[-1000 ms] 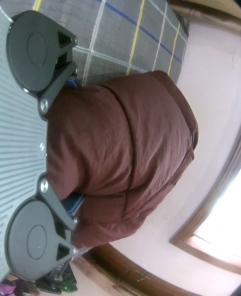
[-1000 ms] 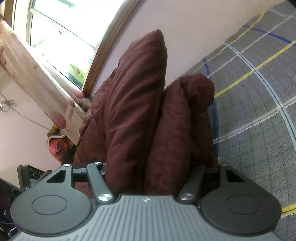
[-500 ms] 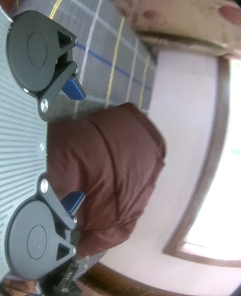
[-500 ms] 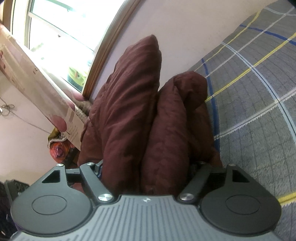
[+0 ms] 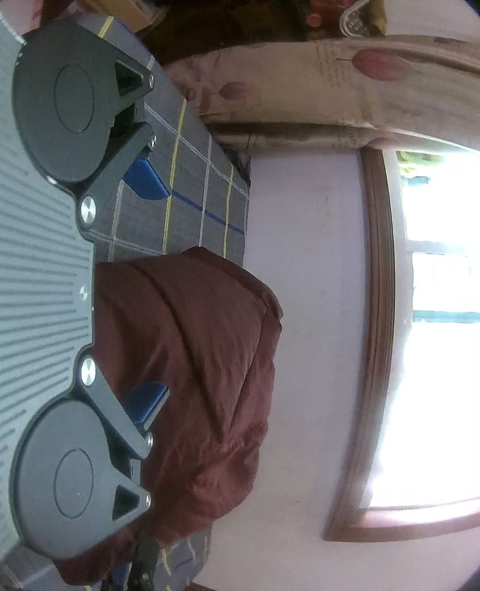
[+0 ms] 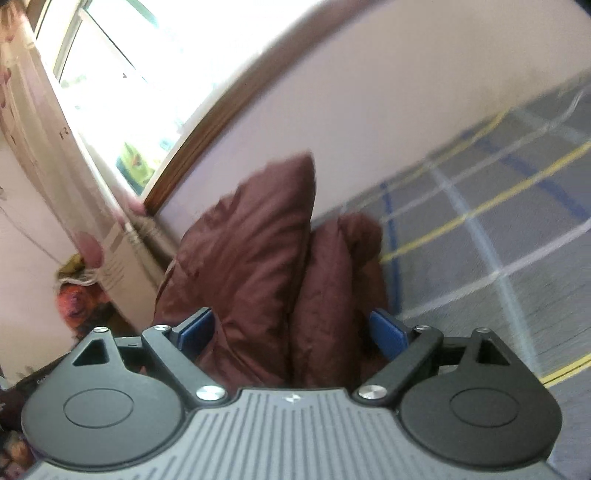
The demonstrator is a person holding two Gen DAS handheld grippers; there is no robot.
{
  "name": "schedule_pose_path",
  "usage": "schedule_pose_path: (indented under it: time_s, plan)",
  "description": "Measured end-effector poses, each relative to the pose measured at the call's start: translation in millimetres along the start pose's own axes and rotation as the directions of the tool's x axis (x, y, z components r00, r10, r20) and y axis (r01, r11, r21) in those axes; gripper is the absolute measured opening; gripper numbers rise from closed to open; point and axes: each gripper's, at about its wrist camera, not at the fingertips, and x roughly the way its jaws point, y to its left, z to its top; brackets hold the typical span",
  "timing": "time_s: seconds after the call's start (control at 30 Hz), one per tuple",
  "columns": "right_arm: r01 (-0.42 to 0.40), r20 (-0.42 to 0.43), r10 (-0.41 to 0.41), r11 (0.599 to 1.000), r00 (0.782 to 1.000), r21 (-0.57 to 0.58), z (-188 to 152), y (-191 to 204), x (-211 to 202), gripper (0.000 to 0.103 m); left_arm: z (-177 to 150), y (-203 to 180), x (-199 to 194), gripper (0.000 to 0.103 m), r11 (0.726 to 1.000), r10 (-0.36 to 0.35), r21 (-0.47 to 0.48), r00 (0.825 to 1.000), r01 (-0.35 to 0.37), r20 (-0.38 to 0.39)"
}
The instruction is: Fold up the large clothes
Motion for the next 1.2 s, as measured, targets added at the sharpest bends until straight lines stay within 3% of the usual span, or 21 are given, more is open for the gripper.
schedule_pose_path:
  time_s: [0.13, 0.33, 0.47, 0.6, 0.73, 0.83, 1.2]
  plan:
    - [0.12, 0.089, -0.103, 0.971, 0.991, -0.205, -1.5, 46.2, -29.7, 0.094, -0.7, -13.6, -9.2, 0.103, 1.0, 0.019, 0.019, 1.0, -0.019, -0.003]
    - [0.267, 0.175, -0.208, 0.842, 0.962, -0.468, -30.5, 114.8, -48.2, 0.103, 1.5, -29.9, -18.4, 0.103, 0.997, 0.043, 0.074, 0.997, -0.038, -0.07]
    - [0.295, 0.172, -0.242, 0.829, 0.955, -0.474, -41.5, 127.8, -51.1, 0.103, 1.0, -33.0, -22.3, 0.103, 0.997, 0.02, 0.077, 0.989, -0.009, -0.144]
    - [0.292, 0.138, -0.258, 0.828, 0.956, -0.479, -47.1, 128.5, -54.3, 0.103, -4.5, -29.4, -23.4, 0.103, 0.999, 0.031, 0.025, 0.976, -0.026, -0.216]
    - [0.27, 0.106, -0.251, 0.836, 0.962, -0.477, -51.2, 129.5, -56.2, 0.103, -10.1, -21.7, -19.2, 0.103, 0.999, 0.01, -0.035, 0.955, -0.022, -0.297]
    - [0.268, 0.084, -0.26, 0.839, 0.962, -0.473, -54.3, 129.5, -55.2, 0.103, -14.3, -20.7, -14.8, 0.103, 0.999, 0.027, -0.022, 0.937, -0.037, -0.349]
    - [0.333, 0.066, -0.344, 0.817, 0.937, -0.471, -61.0, 130.6, -48.9, 0.103, -21.8, -27.1, -15.6, 0.103, 0.999, 0.047, 0.032, 0.914, -0.037, -0.402]
